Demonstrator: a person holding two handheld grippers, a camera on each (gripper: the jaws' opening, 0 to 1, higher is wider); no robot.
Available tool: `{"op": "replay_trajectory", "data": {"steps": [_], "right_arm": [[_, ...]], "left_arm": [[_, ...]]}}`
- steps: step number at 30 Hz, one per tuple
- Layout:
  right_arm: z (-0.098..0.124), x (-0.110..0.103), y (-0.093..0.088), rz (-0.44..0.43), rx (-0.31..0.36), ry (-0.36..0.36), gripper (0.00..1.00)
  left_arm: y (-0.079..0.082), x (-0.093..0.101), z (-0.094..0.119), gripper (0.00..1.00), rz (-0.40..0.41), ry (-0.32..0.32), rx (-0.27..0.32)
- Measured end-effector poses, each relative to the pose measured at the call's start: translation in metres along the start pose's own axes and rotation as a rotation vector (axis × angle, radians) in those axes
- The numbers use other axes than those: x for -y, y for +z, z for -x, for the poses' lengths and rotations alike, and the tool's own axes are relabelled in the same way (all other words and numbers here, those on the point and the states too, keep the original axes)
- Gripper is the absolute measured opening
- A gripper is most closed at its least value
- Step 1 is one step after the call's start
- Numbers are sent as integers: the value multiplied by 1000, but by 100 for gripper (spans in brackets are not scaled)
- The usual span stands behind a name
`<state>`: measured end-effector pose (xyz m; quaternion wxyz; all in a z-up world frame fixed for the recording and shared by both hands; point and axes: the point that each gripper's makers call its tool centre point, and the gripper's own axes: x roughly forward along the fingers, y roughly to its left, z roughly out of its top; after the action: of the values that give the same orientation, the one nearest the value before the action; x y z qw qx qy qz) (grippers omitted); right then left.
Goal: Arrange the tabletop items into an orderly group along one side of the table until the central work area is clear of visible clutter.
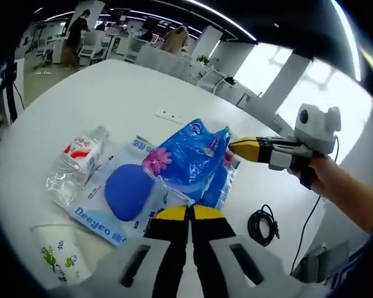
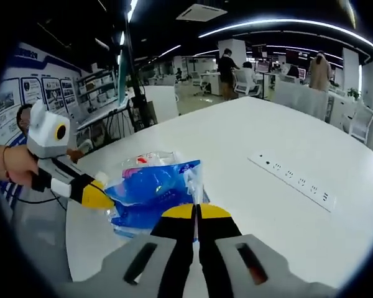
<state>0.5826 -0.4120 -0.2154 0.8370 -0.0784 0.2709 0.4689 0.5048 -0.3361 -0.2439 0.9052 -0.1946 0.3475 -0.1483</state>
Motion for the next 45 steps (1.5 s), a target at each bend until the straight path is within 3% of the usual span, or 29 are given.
{"op": "replay_trajectory", "data": {"steps": [18,34,45], "right_arm": [[83,37,-4,-125,97,-192,0],[161,75,-30,-230,163,-367,0],[198,98,-47,-290,194,-461,0]], "left_arm": [[23,71,-16,0,-144,-144,-37],[31,141,-44,0,-273,-275,-78],[36,182,-71,0,-340,-335,-101]]}}
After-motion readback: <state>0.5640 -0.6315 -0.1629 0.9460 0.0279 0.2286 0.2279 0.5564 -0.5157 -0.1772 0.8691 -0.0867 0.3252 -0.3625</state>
